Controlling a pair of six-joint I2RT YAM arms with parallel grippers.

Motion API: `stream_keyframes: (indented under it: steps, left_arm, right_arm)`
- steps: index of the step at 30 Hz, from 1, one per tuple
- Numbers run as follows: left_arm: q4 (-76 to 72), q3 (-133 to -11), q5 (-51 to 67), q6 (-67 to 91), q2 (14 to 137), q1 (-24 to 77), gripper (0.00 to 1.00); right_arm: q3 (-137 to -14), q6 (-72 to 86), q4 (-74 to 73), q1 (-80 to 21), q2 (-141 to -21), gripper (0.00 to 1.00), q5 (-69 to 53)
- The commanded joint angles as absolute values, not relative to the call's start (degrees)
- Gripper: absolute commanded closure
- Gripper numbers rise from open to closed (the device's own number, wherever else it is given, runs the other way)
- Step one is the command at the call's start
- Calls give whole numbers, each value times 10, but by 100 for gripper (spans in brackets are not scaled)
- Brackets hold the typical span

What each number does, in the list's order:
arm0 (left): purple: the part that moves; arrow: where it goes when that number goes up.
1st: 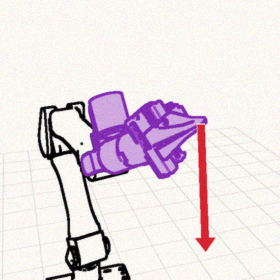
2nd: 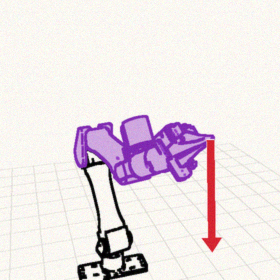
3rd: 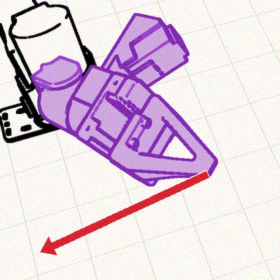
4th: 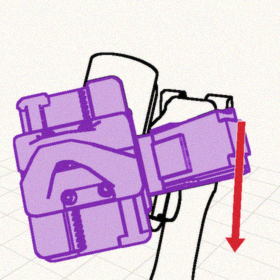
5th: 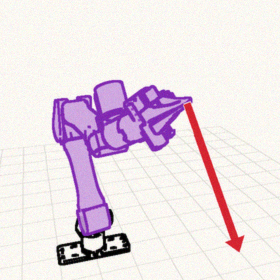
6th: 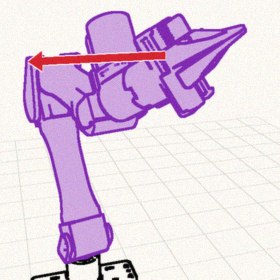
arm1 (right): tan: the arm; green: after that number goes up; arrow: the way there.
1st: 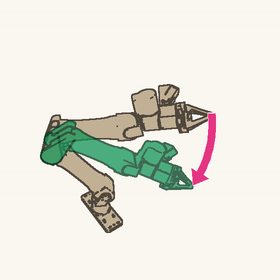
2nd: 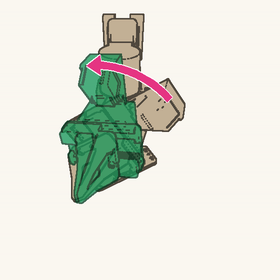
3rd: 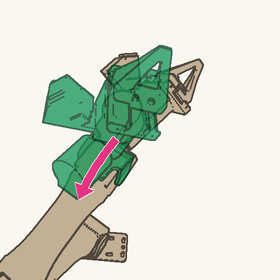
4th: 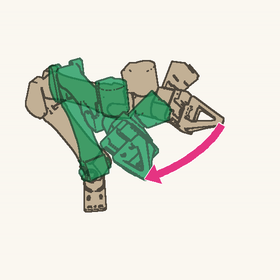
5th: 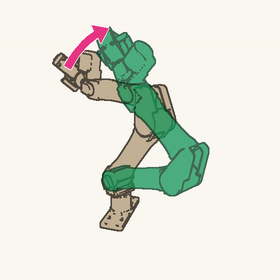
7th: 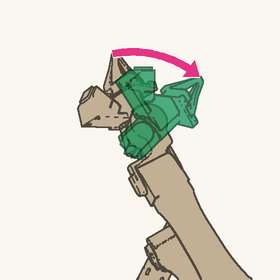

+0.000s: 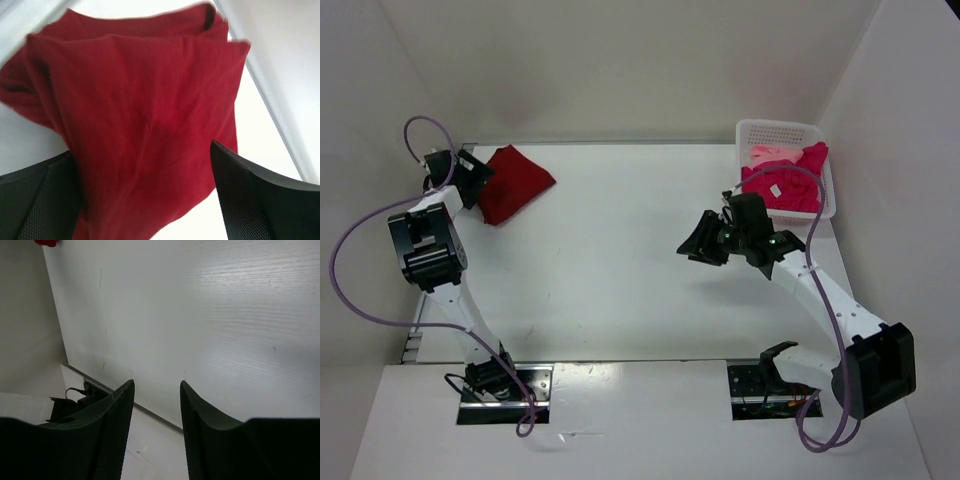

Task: Fold and stack the t-shirts
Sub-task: Put the neatly folded tshirt into the corner of the board with the left arm

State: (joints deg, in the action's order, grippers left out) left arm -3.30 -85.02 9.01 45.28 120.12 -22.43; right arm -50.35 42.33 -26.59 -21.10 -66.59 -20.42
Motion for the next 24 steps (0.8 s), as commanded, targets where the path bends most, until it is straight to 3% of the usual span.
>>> stream_keyframes:
  steps: [1, 11, 12, 13, 24]
  left_arm:
    - [-72, -826, 61, 470, 1137, -222, 0]
    - [-48, -673, -25, 457, 931, -222, 0]
    - [-39, -665, -29, 455, 915, -222, 0]
    - [-17, -653, -30, 455, 886, -222, 0]
    - [145, -539, 76, 400, 668, -201, 0]
  right_arm:
    - [-487, 416, -276, -207, -626, 53, -220]
    - [-475, 403, -282, -207, -600, 46, -201]
    - [-475, 403, -278, -207, -599, 8, -201]
    - [-475, 403, -282, -207, -599, 0, -184]
    - [-464, 408, -271, -207, -546, 0, -228]
